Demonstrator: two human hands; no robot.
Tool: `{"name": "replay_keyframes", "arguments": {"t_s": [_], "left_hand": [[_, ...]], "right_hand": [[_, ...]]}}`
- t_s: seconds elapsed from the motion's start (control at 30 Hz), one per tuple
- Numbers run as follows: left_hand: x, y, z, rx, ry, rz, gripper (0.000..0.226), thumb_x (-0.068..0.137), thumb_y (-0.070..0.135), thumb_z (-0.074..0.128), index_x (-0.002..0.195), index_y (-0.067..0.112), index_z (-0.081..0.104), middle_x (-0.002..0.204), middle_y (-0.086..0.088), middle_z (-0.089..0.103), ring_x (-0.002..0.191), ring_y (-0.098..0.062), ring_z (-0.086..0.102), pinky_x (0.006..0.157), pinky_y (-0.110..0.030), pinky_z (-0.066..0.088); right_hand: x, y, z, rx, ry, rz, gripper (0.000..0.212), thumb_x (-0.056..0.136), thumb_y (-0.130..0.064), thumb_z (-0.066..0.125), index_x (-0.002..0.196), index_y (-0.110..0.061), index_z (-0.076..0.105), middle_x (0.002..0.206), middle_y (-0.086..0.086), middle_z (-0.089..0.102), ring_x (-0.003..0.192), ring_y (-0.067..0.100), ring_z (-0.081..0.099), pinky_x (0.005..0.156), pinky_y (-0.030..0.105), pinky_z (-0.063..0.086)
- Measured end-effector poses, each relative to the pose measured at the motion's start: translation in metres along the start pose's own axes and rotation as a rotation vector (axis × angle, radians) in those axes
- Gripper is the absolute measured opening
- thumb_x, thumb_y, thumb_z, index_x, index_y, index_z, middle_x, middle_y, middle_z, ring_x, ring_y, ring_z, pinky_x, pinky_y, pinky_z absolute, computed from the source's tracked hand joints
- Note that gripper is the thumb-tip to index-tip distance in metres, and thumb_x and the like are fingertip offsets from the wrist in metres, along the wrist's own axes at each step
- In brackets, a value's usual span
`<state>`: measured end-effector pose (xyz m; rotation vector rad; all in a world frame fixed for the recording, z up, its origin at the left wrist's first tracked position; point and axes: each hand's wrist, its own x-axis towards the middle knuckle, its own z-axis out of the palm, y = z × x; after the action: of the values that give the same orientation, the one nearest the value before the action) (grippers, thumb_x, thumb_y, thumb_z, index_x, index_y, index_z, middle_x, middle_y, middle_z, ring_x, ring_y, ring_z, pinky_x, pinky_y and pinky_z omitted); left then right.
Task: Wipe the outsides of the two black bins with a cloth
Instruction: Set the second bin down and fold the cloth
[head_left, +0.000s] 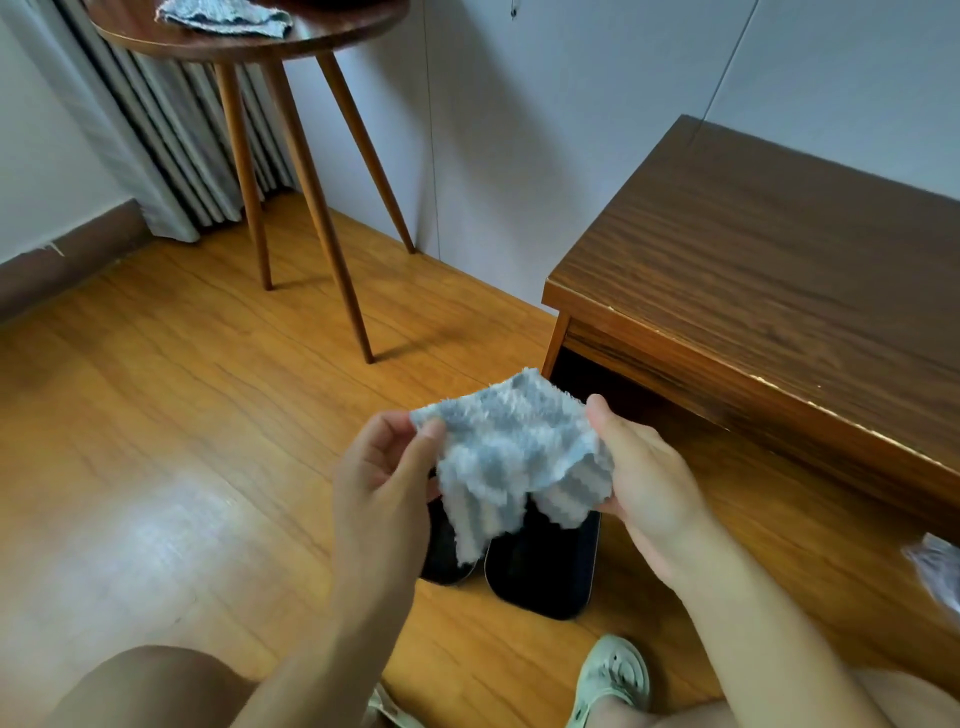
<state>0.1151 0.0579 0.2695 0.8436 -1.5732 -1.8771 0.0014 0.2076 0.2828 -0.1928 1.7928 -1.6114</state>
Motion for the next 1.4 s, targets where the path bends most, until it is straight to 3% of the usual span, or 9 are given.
{"name": "replay_keyframes", "arguments": {"t_s": [0.17,0.4,0.6,0.7,0.77,0.9,1.0,1.17,1.4], "left_hand": [[0.003,0.009,0.001,0.02,-0.012,-0.034,0.02,0.096,0.027,0.067,0.077,0.023,0.063,0.071,-0.005,0.064,0.065,-0.023,0.054,0.061,-0.04,0.043],[0.015,0.012,-0.009,0.094,-0.026,-0.158,0.014,0.096,0.029,0.068,0.088,0.018,0.064,0.068,-0.003,0.063,0.061,-0.021,0.053,0.057,-0.033,0.041],[0.026,0.008,-0.03,0.168,-0.673,-0.21,0.107,0.065,0.005,0.091,0.15,0.044,0.037,0.088,-0.009,0.074,0.078,-0.025,0.071,0.073,-0.034,0.06],[0.023,0.0,-0.024,0.421,-0.759,-0.174,0.062,0.073,0.01,0.091,0.127,0.029,0.069,0.09,-0.014,0.076,0.083,-0.023,0.073,0.078,-0.047,0.06],[0.017,-0.003,-0.021,0.452,-0.725,-0.202,0.02,0.086,0.023,0.081,0.102,0.012,0.078,0.091,-0.014,0.078,0.081,-0.025,0.074,0.077,-0.045,0.057],[0.018,-0.004,-0.023,0.153,-0.6,-0.419,0.054,0.097,0.048,0.062,0.103,-0.004,0.074,0.099,-0.021,0.075,0.09,-0.031,0.069,0.082,-0.04,0.052],[0.023,-0.001,-0.024,-0.167,-0.534,-0.549,0.054,0.099,0.051,0.051,0.121,0.007,0.073,0.114,-0.016,0.071,0.101,-0.028,0.068,0.09,-0.041,0.054],[0.03,0.0,-0.031,-0.399,-0.606,-0.553,0.067,0.073,0.037,0.089,0.13,0.009,0.069,0.119,-0.013,0.073,0.101,-0.027,0.074,0.088,-0.04,0.06],[0.033,0.001,-0.041,-0.378,-0.565,-0.54,0.062,0.078,0.03,0.083,0.13,0.002,0.065,0.109,-0.016,0.073,0.09,-0.026,0.074,0.078,-0.037,0.061]], "right_hand": [[0.001,0.003,-0.004,0.11,-0.074,0.039,0.035,0.103,-0.046,0.049,0.126,-0.027,0.067,0.117,-0.001,0.076,0.11,0.017,0.072,0.106,0.052,0.05],[-0.003,-0.007,-0.02,-0.266,-0.147,-0.181,0.058,0.088,0.003,0.072,0.133,-0.032,0.061,0.11,-0.006,0.076,0.102,0.01,0.073,0.074,0.021,0.058],[-0.002,-0.018,-0.029,-0.314,0.016,-0.197,0.018,0.098,-0.02,0.064,0.091,-0.009,0.077,0.089,0.025,0.071,0.079,0.035,0.07,0.071,0.046,0.057],[0.001,-0.017,-0.033,-0.291,0.015,-0.108,0.031,0.097,-0.027,0.065,0.094,0.003,0.072,0.091,0.035,0.066,0.073,0.033,0.064,0.066,0.04,0.049],[0.005,-0.014,-0.039,-0.211,-0.107,0.006,0.02,0.095,-0.023,0.069,0.106,-0.009,0.076,0.097,0.023,0.075,0.084,0.028,0.073,0.072,0.036,0.056],[0.014,0.008,-0.06,0.288,-0.468,0.121,0.076,0.083,-0.02,0.082,0.15,-0.03,0.048,0.114,0.01,0.073,0.083,0.018,0.07,0.078,0.031,0.056],[0.023,0.033,-0.061,0.676,-0.647,0.053,0.099,0.078,-0.016,0.086,0.157,-0.039,0.031,0.153,0.018,0.049,0.133,0.039,0.055,0.105,0.052,0.049],[0.025,0.059,-0.034,0.68,-0.46,0.276,0.107,0.067,-0.016,0.095,0.155,-0.033,0.036,0.137,0.013,0.064,0.098,0.026,0.069,0.074,0.035,0.061],[0.011,0.073,-0.004,0.684,-0.104,0.251,0.08,0.084,-0.007,0.072,0.151,-0.037,0.04,0.109,0.018,0.073,0.092,0.028,0.07,0.088,0.043,0.052]]}}
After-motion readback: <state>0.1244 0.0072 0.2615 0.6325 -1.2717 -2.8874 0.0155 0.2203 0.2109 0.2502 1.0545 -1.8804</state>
